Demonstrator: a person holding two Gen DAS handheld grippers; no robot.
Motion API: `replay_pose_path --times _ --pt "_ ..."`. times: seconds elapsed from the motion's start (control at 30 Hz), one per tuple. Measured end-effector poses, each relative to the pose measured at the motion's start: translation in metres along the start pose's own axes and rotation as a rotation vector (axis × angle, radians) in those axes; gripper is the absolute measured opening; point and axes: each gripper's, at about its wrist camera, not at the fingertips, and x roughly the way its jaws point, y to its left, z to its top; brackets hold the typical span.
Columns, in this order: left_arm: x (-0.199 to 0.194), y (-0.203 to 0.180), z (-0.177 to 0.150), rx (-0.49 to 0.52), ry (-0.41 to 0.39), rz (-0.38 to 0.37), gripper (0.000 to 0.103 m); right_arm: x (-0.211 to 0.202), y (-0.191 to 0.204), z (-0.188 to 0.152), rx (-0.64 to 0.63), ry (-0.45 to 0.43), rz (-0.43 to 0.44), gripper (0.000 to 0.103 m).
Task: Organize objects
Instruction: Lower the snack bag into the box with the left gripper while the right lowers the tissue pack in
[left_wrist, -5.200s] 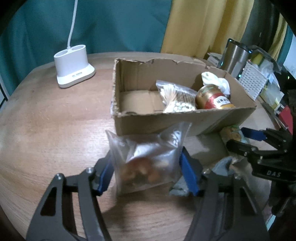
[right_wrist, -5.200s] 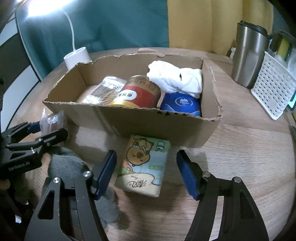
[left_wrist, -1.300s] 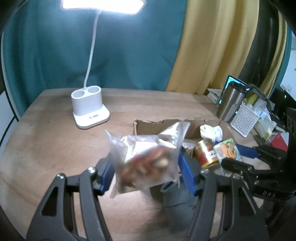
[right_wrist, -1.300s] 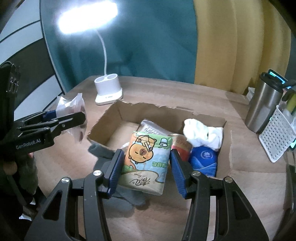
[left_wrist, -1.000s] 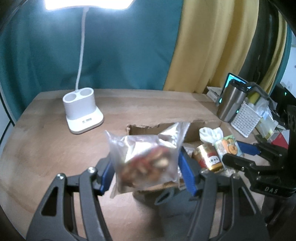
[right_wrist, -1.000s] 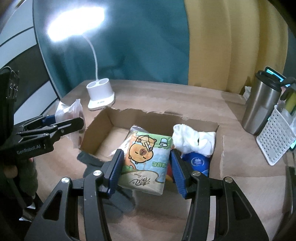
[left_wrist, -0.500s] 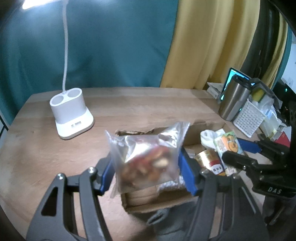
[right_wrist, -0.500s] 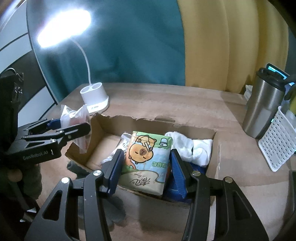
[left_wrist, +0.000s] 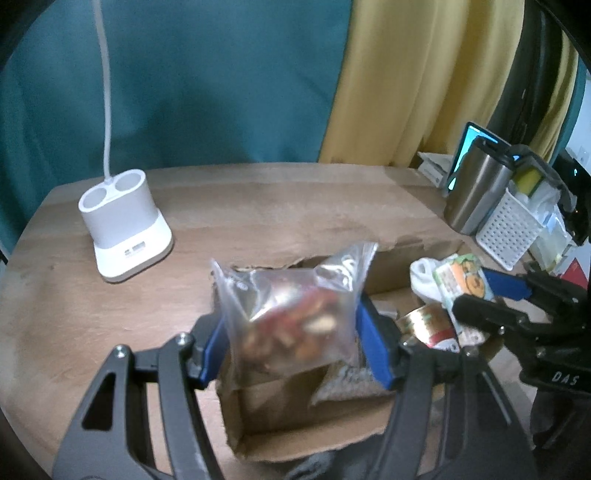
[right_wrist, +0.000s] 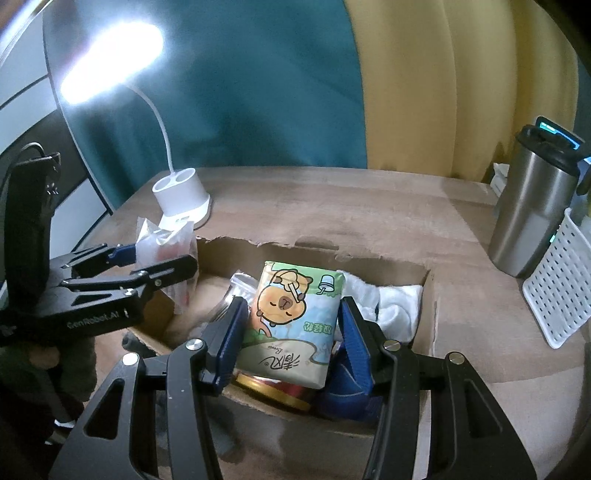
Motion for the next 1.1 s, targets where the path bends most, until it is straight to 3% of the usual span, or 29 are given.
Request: replay_pose_path --times 0.5,0.57,0.63,1.1 --pt "0.021 0.0 0.0 -0.014 0.047 -0.001 0.067 0.011 -0.004 0.004 0.017 0.013 -0.005 0.054" --pt "0.019 0.0 0.0 -0.017 0.051 -0.015 0.073 0.011 -0.004 0.003 0.017 0.016 -0.009 0.054" --pt "0.015 0.001 0.0 -0.024 0.047 -0.02 0.078 0.012 -0.002 0.003 0.017 0.019 -0.015 0.054" --pt "-0.019 0.02 -0.001 -0.054 -0.023 -0.012 0.078 0.009 0.01 0.002 -0.015 0.021 -0.02 0.054"
